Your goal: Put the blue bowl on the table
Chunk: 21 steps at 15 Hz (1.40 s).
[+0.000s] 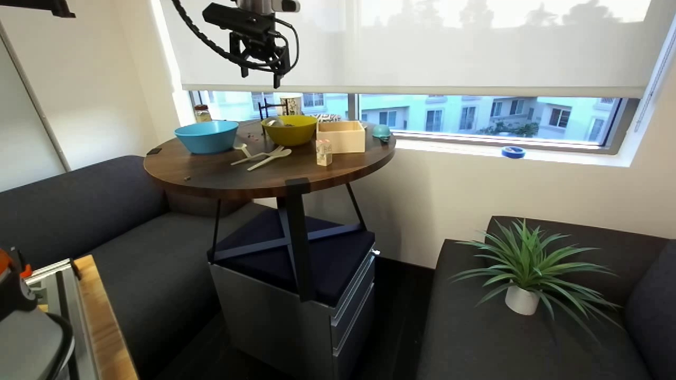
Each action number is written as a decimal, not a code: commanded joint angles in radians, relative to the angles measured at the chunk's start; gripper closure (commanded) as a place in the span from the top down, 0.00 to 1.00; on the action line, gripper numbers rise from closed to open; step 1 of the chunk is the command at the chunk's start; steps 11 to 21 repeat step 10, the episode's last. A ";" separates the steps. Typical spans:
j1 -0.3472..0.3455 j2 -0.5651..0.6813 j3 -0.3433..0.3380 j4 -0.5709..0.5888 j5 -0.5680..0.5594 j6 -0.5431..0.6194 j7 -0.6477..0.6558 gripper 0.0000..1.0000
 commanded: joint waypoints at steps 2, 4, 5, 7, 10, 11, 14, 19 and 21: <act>0.041 -0.208 -0.021 -0.255 -0.023 0.256 0.166 1.00; 0.069 -0.149 -0.050 -0.171 -0.026 0.190 0.122 1.00; 0.076 -0.152 -0.056 -0.170 -0.025 0.189 0.121 1.00; 0.079 -0.143 -0.062 -0.159 -0.023 0.188 0.120 1.00; 0.079 -0.133 -0.064 -0.156 -0.022 0.188 0.119 1.00; 0.079 -0.133 -0.064 -0.156 -0.022 0.188 0.119 1.00; 0.079 -0.133 -0.064 -0.156 -0.022 0.188 0.119 1.00; 0.079 -0.133 -0.064 -0.156 -0.022 0.188 0.119 1.00; 0.079 -0.133 -0.064 -0.156 -0.022 0.188 0.119 1.00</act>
